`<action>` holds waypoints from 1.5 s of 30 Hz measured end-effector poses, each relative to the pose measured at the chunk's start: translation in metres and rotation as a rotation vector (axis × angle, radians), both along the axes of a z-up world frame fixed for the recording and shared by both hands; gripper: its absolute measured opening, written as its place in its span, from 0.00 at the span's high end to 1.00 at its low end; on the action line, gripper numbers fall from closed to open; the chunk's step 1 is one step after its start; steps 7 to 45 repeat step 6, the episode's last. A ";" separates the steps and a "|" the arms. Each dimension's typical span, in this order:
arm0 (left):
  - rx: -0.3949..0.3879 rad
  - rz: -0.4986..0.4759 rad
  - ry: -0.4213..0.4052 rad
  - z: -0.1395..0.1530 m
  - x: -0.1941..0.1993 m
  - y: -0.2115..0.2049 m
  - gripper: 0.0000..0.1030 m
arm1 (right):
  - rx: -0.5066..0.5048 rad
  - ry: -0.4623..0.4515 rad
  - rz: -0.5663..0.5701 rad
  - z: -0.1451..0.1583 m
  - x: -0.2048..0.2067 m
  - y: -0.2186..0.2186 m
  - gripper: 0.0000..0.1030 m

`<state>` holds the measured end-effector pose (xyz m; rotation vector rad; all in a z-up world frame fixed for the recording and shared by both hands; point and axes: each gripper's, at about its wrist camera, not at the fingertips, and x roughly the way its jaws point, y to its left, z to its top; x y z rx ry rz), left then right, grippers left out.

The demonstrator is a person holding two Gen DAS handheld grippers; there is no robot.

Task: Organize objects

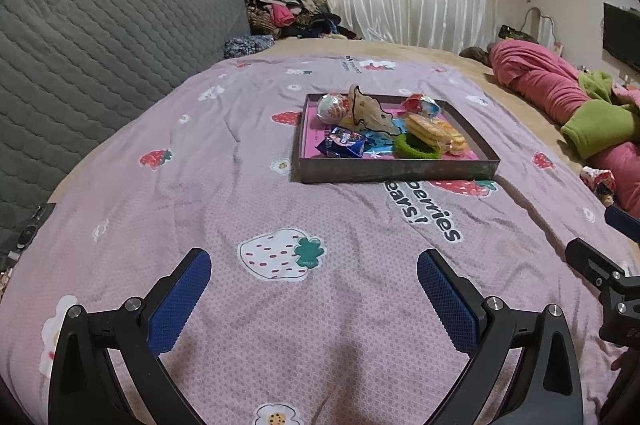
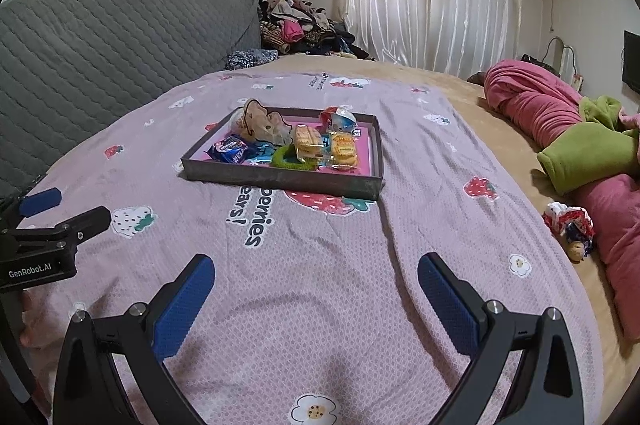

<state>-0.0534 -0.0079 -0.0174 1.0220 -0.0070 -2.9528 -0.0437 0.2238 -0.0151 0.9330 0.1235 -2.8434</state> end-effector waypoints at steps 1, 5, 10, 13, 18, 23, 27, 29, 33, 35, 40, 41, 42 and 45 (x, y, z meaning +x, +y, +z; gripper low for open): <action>-0.003 0.000 0.003 0.000 0.000 0.000 0.00 | 0.002 0.001 0.000 0.000 0.000 0.000 0.00; -0.001 0.000 0.014 -0.001 0.000 0.000 0.00 | 0.010 0.000 -0.003 -0.002 0.000 0.000 0.00; -0.001 -0.001 0.011 -0.002 0.000 0.000 0.00 | 0.011 -0.004 -0.004 -0.003 -0.001 0.000 0.00; -0.001 -0.001 0.011 -0.002 0.000 0.000 0.00 | 0.011 -0.004 -0.004 -0.003 -0.001 0.000 0.00; -0.001 -0.001 0.011 -0.002 0.000 0.000 0.00 | 0.011 -0.004 -0.004 -0.003 -0.001 0.000 0.00; -0.001 -0.001 0.011 -0.002 0.000 0.000 0.00 | 0.011 -0.004 -0.004 -0.003 -0.001 0.000 0.00; -0.001 -0.001 0.011 -0.002 0.000 0.000 0.00 | 0.011 -0.004 -0.004 -0.003 -0.001 0.000 0.00; -0.001 -0.001 0.011 -0.002 0.000 0.000 0.00 | 0.011 -0.004 -0.004 -0.003 -0.001 0.000 0.00; -0.001 -0.001 0.011 -0.002 0.000 0.000 0.00 | 0.011 -0.004 -0.004 -0.003 -0.001 0.000 0.00; -0.001 -0.001 0.011 -0.002 0.000 0.000 0.00 | 0.011 -0.004 -0.004 -0.003 -0.001 0.000 0.00; -0.001 -0.001 0.011 -0.002 0.000 0.000 0.00 | 0.011 -0.004 -0.004 -0.003 -0.001 0.000 0.00; -0.001 -0.001 0.011 -0.002 0.000 0.000 0.00 | 0.011 -0.004 -0.004 -0.003 -0.001 0.000 0.00; -0.001 -0.001 0.011 -0.002 0.000 0.000 0.00 | 0.011 -0.004 -0.004 -0.003 -0.001 0.000 0.00; -0.001 -0.001 0.011 -0.002 0.000 0.000 0.00 | 0.011 -0.004 -0.004 -0.003 -0.001 0.000 0.00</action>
